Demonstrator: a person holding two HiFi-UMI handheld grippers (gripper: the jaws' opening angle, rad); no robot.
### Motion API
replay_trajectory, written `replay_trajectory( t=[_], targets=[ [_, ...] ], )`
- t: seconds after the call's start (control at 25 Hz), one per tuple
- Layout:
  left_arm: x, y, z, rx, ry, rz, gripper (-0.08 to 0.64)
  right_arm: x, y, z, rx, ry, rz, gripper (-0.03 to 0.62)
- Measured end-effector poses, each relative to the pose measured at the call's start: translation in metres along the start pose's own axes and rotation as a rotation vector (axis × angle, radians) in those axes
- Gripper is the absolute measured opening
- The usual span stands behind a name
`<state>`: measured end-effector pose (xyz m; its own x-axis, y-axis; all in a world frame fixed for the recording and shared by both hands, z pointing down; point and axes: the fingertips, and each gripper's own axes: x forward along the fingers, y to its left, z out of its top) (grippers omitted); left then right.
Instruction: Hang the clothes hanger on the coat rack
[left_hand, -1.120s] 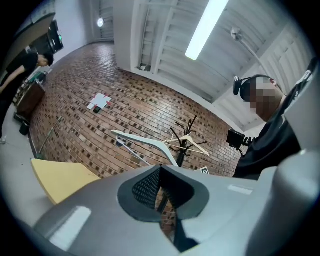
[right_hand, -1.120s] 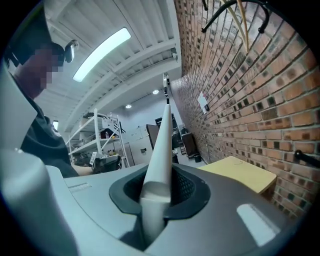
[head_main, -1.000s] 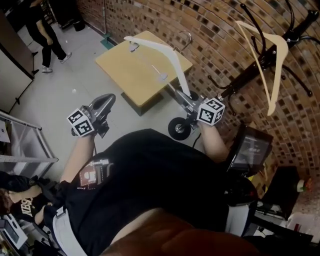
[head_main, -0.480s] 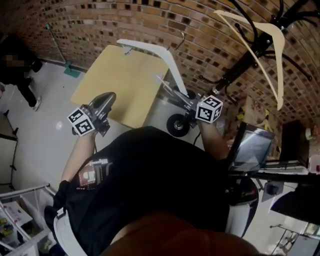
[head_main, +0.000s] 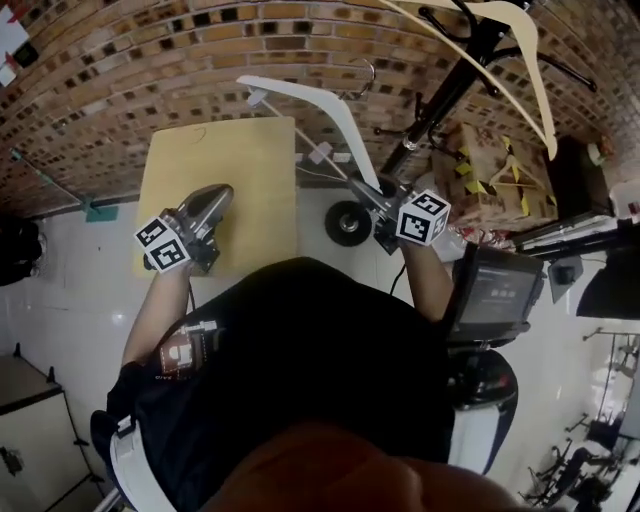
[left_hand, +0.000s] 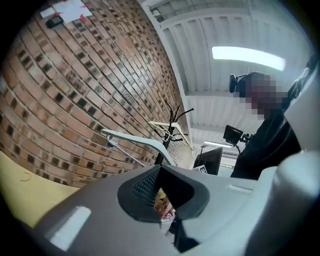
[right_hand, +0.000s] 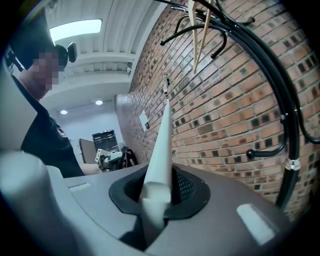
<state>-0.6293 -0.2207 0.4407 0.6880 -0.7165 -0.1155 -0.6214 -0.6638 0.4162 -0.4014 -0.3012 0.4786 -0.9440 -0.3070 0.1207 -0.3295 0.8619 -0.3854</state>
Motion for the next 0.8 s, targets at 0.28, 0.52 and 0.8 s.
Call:
replay_trajectory(
  t=[0.28,0.52,0.8],
  targets=[
    [0.073,0.004,-0.010,-0.029,0.035,-0.097,0.002,-0.041,-0.024,0.001,-0.004,0.014,-0.062,0.080],
    [0.123,-0.010,-0.027,-0.038,0.045,-0.107,0.002,-0.069,-0.046,-0.009,-0.029,0.061,-0.037,0.080],
    [0.154,-0.017,-0.042,-0.049,0.054,-0.084,0.002,-0.094,-0.061,-0.025,-0.047,0.104,0.020,0.080]
  ],
)
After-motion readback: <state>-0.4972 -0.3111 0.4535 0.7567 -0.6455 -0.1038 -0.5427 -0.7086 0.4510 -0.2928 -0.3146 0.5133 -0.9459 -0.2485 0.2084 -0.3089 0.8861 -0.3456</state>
